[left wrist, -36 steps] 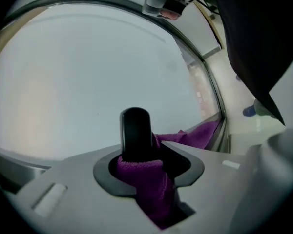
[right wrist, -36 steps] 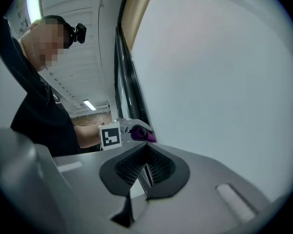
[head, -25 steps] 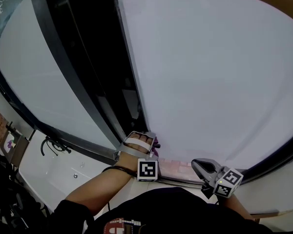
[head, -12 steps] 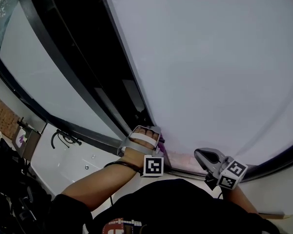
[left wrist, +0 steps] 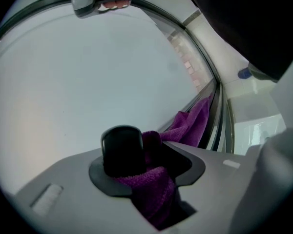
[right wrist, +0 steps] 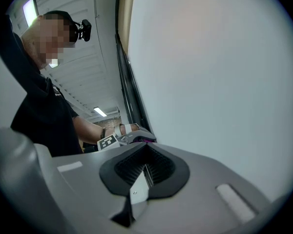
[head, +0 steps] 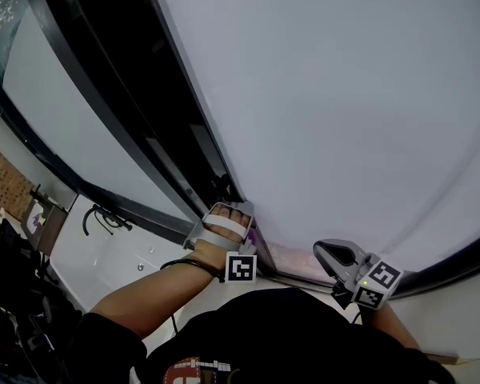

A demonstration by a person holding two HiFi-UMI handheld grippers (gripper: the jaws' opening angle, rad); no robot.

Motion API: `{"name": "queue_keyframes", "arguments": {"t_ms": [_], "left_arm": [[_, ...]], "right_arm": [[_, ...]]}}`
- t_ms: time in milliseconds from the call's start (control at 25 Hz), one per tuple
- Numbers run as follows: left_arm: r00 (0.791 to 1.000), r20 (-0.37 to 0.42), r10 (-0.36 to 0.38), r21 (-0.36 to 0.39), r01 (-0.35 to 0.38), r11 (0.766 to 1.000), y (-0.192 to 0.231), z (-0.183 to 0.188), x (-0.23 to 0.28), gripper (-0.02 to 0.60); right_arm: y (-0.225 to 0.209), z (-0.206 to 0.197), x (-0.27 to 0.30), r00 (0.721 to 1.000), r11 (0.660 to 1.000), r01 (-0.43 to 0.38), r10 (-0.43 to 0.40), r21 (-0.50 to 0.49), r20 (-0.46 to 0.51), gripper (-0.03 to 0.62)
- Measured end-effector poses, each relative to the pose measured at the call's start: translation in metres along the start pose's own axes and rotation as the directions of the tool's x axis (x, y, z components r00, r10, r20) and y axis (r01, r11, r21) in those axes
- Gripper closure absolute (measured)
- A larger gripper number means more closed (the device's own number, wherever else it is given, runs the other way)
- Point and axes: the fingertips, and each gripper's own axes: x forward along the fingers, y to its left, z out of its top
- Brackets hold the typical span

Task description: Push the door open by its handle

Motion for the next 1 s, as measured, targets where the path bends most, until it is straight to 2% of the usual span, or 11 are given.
{"name": "queue_keyframes", "arguments": {"t_ms": [80,200,440,600,920,1000], "left_arm": [[0.999,-0.042,0.033,0.034,-0.032,0.999,0.0,0.001,0.006,0.409],[0.992,-0.116,0.048,0.058,-0.041,0.997,0.002,0.002,0.02,0.399],[0.995,-0.102,0.023,0.018,-0.021,1.0,0.007,0.007,0.048,0.4],[0.994,-0.102,0.031,-0.001,-0.031,1.0,0.022,0.013,0.071,0.403],[0.988,-0.152,0.008,0.013,-0.006,1.0,0.041,0.012,0.13,0.411],[0.988,-0.157,0.009,0.04,-0.002,0.999,0.051,0.01,0.146,0.411]], "right_arm": [[-0.004,0.006,-0.011,1.0,1.0,0.011,-0.011,-0.001,0.017,0.594],[-0.005,0.005,-0.027,0.999,0.999,0.032,-0.032,0.002,0.032,0.594],[-0.01,-0.005,-0.058,0.997,0.997,0.07,-0.071,0.024,0.031,0.594],[-0.014,-0.003,-0.081,0.996,0.997,0.082,-0.082,0.015,0.021,0.594],[-0.024,-0.001,-0.114,0.993,0.993,0.119,-0.119,-0.008,-0.003,0.594],[-0.032,0.002,-0.121,0.991,0.991,0.137,-0.137,-0.01,-0.006,0.594]]}}
